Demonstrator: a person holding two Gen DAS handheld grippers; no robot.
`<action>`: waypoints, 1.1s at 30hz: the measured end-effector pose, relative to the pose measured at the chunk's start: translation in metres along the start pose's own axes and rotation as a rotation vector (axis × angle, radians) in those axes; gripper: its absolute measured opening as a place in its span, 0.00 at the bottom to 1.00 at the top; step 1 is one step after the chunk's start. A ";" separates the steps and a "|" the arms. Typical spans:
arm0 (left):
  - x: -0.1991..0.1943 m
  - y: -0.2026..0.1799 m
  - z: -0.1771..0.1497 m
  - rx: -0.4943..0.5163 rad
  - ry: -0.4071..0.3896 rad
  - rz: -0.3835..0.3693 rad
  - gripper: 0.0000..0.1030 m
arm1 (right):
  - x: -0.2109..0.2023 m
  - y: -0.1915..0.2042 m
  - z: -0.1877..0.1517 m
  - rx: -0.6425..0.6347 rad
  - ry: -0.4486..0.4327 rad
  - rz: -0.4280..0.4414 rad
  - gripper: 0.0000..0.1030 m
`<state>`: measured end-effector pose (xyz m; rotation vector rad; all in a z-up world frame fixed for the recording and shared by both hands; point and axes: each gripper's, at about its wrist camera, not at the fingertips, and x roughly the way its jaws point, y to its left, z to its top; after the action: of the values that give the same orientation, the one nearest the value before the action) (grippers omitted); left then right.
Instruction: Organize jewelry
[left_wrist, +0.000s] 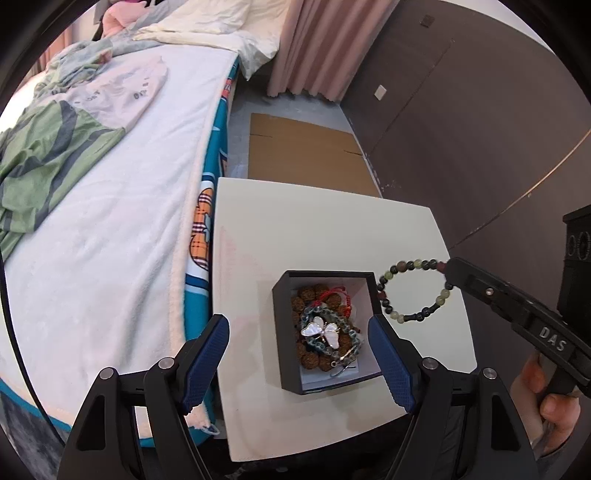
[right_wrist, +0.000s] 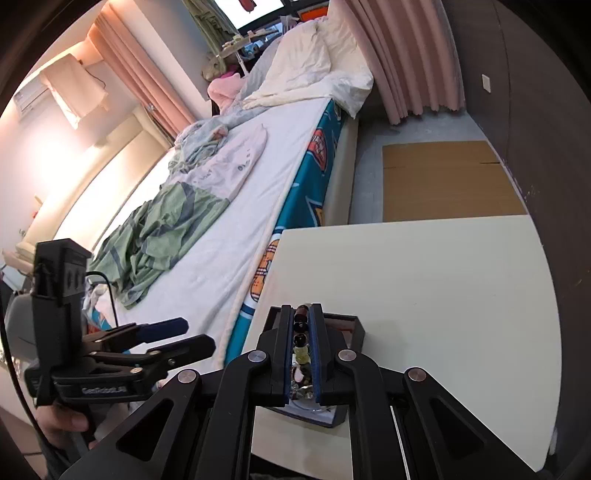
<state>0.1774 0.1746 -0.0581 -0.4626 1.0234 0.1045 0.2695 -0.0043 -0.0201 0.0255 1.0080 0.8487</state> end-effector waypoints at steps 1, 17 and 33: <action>-0.001 0.001 -0.001 -0.002 -0.001 0.001 0.76 | 0.003 0.001 0.000 -0.002 0.005 -0.002 0.09; -0.013 -0.003 -0.009 0.041 -0.053 0.017 0.76 | 0.002 -0.022 -0.023 0.092 0.066 -0.060 0.53; -0.047 -0.059 -0.030 0.170 -0.165 -0.006 0.92 | -0.081 -0.041 -0.075 0.171 -0.083 -0.141 0.80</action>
<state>0.1466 0.1153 -0.0127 -0.2968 0.8606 0.0491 0.2178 -0.1099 -0.0188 0.1325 0.9900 0.6264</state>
